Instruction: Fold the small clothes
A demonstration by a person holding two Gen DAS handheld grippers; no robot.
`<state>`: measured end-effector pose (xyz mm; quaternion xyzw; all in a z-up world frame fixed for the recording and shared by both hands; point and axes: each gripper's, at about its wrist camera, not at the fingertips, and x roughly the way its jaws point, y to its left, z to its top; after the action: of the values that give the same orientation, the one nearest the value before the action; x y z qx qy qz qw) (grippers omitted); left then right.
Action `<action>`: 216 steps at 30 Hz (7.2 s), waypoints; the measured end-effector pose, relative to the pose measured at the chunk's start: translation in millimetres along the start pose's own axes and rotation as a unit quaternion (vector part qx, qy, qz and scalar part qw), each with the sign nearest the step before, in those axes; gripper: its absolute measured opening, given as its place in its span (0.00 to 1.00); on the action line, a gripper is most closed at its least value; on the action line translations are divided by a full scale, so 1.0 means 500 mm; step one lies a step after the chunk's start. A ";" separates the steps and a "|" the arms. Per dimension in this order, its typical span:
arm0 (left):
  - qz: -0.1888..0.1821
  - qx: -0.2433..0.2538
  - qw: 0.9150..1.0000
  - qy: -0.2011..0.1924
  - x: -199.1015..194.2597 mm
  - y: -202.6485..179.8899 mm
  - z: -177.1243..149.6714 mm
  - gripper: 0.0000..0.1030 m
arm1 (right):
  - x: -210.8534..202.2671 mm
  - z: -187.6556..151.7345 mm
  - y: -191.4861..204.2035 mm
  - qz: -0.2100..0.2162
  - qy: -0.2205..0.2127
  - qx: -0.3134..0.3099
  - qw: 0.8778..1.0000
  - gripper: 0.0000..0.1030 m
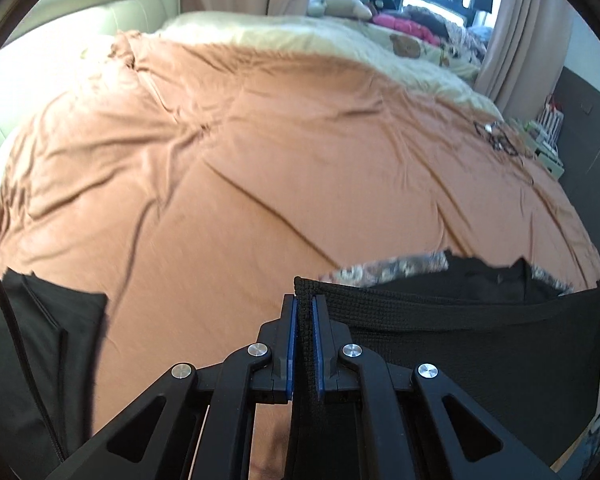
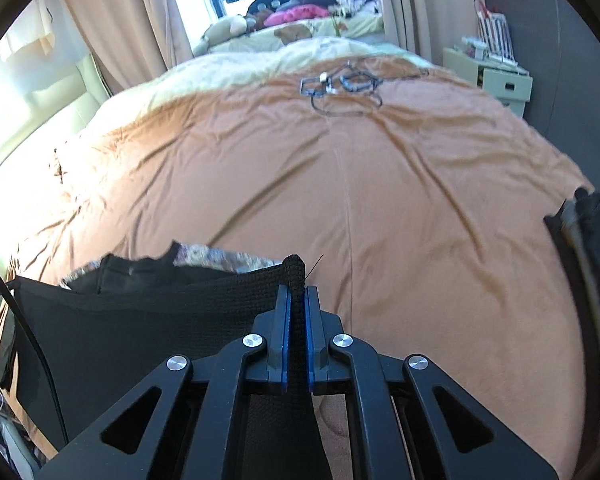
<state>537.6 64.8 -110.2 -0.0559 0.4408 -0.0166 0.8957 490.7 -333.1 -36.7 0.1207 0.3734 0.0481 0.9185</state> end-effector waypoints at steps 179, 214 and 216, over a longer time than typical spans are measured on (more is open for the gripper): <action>-0.110 -0.246 0.959 0.092 -0.099 0.108 -0.446 0.48 | -0.129 -0.440 -0.209 0.136 0.040 0.293 0.946 0.48; -0.049 -0.230 0.971 0.048 -0.208 0.118 -0.470 0.08 | -0.225 -0.408 -0.121 0.090 0.022 0.243 0.966 0.01; -0.055 -0.239 0.968 0.049 -0.222 0.123 -0.488 0.08 | -0.240 -0.423 -0.119 0.090 0.028 0.240 0.966 0.01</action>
<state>275.4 113.7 -177.5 -0.2918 0.4716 0.0376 0.8313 257.1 -372.6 -117.4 0.3696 0.3869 0.0426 0.8437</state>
